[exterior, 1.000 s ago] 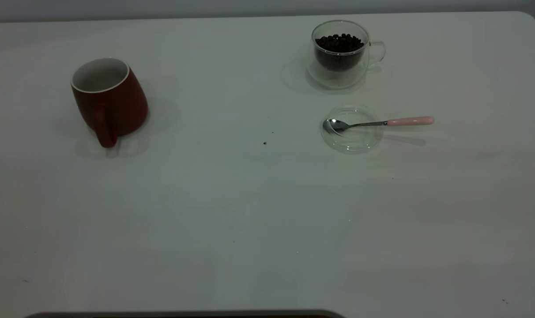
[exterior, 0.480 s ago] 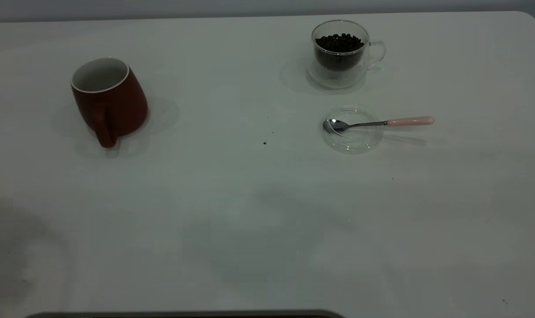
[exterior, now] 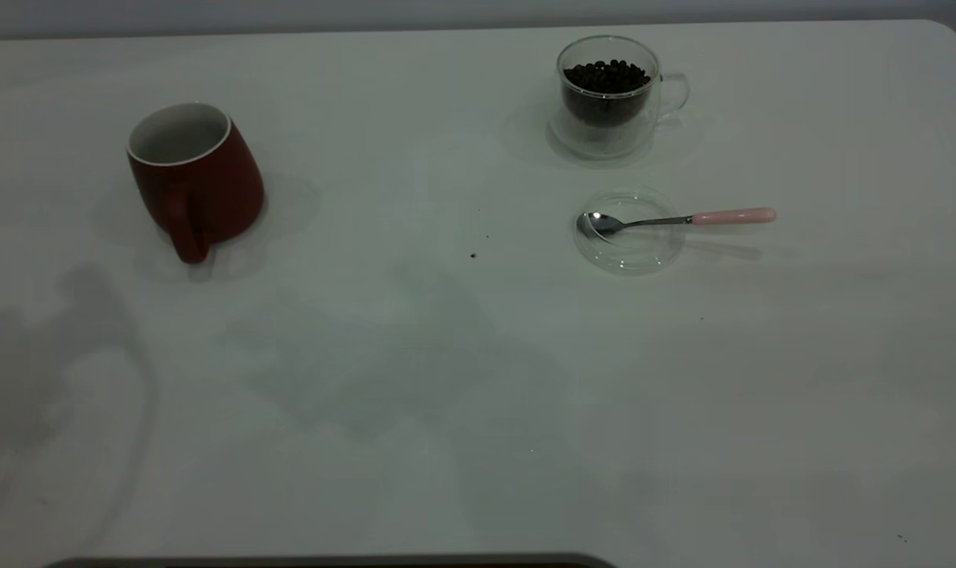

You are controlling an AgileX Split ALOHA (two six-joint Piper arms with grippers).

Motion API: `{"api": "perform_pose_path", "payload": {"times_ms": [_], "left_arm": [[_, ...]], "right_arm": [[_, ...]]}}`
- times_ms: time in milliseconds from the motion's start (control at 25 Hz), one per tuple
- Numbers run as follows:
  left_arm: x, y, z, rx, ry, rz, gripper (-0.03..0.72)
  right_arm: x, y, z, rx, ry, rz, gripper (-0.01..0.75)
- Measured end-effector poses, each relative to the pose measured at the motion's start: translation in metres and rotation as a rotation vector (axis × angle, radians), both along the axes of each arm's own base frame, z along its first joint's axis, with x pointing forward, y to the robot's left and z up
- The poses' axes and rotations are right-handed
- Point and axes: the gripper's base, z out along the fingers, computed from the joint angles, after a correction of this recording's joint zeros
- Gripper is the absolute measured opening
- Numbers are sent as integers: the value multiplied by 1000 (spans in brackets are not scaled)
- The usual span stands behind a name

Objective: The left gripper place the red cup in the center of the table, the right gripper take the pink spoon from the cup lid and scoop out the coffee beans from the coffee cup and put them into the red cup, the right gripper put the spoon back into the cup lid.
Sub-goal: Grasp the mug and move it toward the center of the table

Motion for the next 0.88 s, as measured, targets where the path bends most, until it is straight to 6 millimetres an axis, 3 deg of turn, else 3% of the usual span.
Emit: {"api": "perform_pose_path", "payload": {"times_ms": [320,600,880], "left_arm": [[45,-4,-77,44,12,-322,588],[86,-6,-122,39,-17,-354,588],[115,-8,-153,38,-12,-365,588]], "right_arm": [[0,0,0,0,0,0,573],[0,0,0,0,0,0,573],[0,0,0,0,0,0,573]]}}
